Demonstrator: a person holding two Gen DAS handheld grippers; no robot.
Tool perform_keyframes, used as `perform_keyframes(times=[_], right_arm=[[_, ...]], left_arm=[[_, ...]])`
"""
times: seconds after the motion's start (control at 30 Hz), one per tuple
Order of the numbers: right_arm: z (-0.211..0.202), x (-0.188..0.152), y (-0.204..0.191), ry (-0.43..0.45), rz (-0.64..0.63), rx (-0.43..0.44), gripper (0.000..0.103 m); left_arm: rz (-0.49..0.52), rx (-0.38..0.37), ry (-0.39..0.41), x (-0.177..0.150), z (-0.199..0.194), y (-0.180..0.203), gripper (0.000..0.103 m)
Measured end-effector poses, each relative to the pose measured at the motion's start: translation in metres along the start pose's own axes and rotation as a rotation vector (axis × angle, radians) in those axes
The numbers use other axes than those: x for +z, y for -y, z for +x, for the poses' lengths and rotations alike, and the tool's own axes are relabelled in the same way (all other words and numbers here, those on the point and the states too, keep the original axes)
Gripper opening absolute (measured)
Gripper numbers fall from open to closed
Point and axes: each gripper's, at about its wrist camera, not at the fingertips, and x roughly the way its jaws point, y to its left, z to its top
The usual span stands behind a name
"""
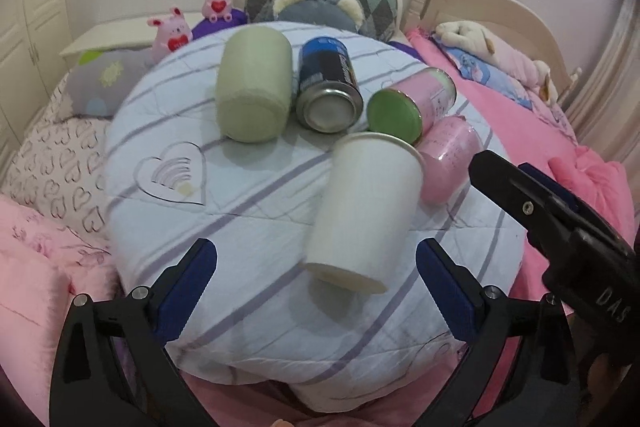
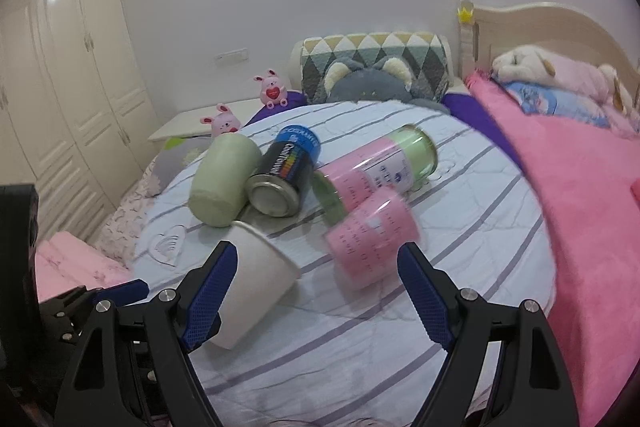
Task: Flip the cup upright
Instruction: 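Lift the white cup with the left gripper and tilt it upright, then grasp the upright cup with the right gripper while the left gripper releases it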
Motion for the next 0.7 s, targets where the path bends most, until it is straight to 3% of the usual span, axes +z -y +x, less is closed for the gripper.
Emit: perform_keyframes(times=[0.17,0.47,0.7], right_arm=[[0.011,-0.002,-0.011,-0.075,0.090,0.091,0.084],[0.053,-0.015,-0.013,-0.231,0.255,0.152,0.084],[0.076,-0.016,-0.003,-0.273,0.347,0.218,0.084]], left_arm=[[0.074,0.022,0.022,-0.006,-0.013,-0.007,0.102],[0.133,0.004,-0.002,-0.008,-0.006,-0.018,0.102],[0.137,-0.015,-0.018,-0.007,0.001,-0.022,0.102]])
